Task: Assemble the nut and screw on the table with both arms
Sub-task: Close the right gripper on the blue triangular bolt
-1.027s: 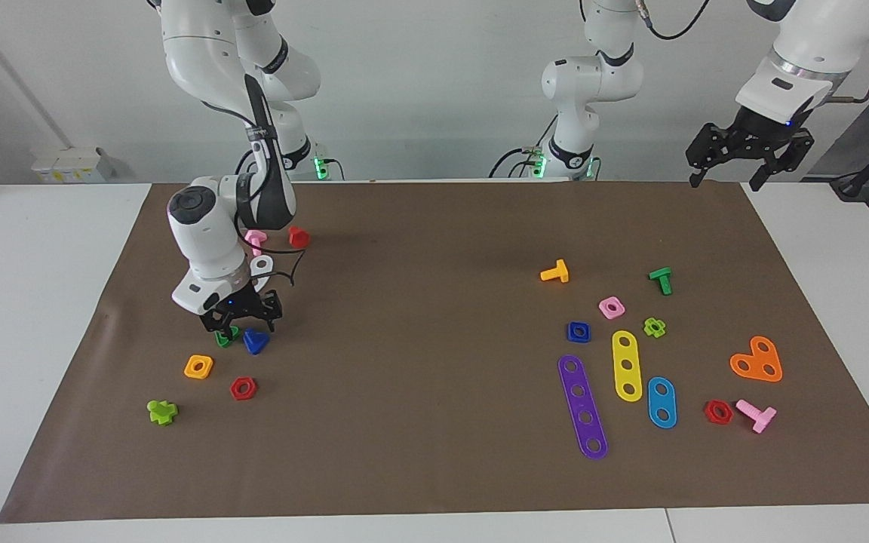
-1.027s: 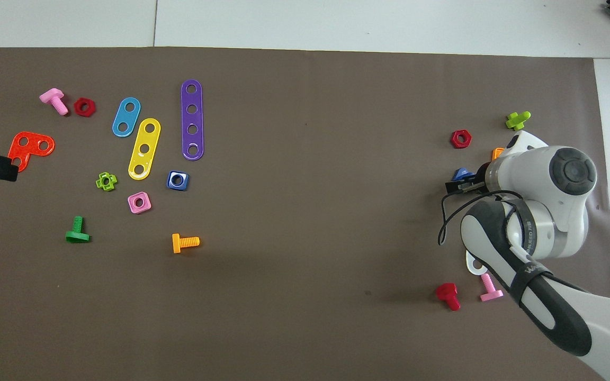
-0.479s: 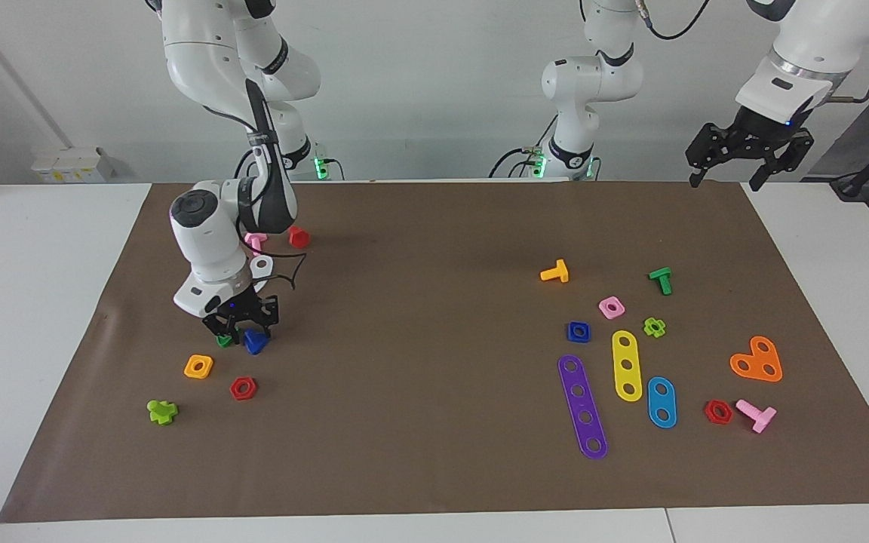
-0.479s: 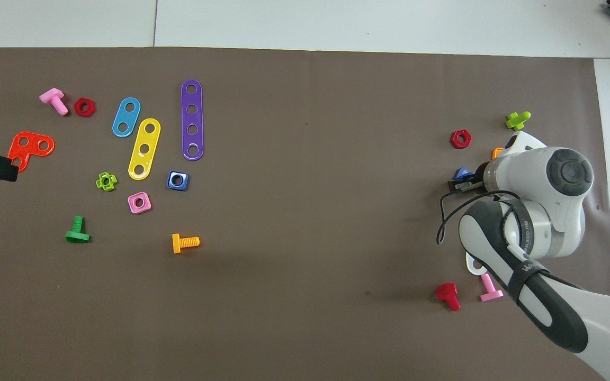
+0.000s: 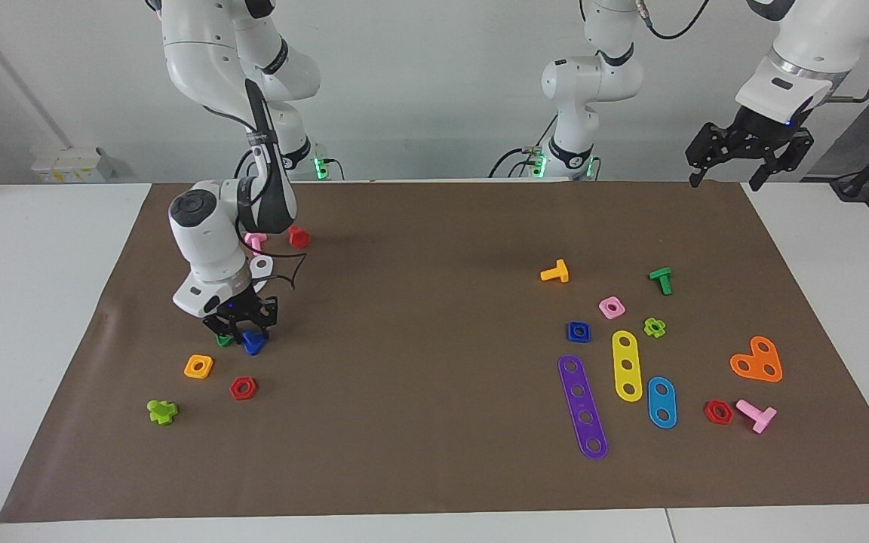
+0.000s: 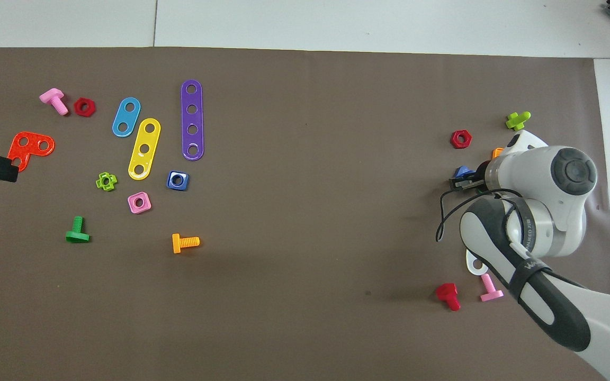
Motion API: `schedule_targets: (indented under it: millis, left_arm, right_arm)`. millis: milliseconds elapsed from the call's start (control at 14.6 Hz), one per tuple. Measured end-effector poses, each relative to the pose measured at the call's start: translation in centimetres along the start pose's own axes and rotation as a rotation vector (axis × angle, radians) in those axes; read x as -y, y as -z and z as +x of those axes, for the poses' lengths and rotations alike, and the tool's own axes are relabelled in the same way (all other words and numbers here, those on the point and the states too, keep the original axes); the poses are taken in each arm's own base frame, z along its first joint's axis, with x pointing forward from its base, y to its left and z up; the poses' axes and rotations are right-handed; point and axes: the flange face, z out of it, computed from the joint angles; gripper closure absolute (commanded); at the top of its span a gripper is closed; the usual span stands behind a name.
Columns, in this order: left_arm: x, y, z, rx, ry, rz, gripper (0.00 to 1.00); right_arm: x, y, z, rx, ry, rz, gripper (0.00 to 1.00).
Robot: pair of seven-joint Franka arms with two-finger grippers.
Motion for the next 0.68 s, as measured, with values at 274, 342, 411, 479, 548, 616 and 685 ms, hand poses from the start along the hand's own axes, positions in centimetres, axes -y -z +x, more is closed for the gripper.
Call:
schedule_targets:
  millis: [274,342,411,479,548,616,685]
  left_arm:
    - [0.00,0.00,0.00,0.000,0.000,0.000,0.00]
    - [0.00,0.00,0.00,0.000,0.000,0.000,0.00]
    - [0.00,0.00,0.00,0.000,0.000,0.000,0.00]
    - [0.00,0.00,0.00,0.000,0.000,0.000,0.00]
    - [0.00,0.00,0.00,0.000,0.000,0.000,0.00]
    - [0.00,0.00,0.00,0.000,0.000,0.000,0.00]
    - [0.00,0.00,0.00,0.000,0.000,0.000,0.00]
  right_arm:
    - [-0.07,0.48,0.48,-0.013,-0.003,0.000,0.46]
    - [-0.06,0.48,0.49,-0.013,-0.003,0.000,0.46]
    - [-0.06,0.48,0.49,-0.013,-0.003,0.000,0.46]
    - [-0.05,0.48,0.49,-0.013,-0.002,0.000,0.46]
    - [-0.04,0.48,0.49,-0.013,-0.002,0.000,0.45]
    - [-0.04,0.48,0.49,-0.013,-0.002,0.000,0.36]
    - [-0.04,0.48,0.49,-0.013,-0.002,0.000,0.19]
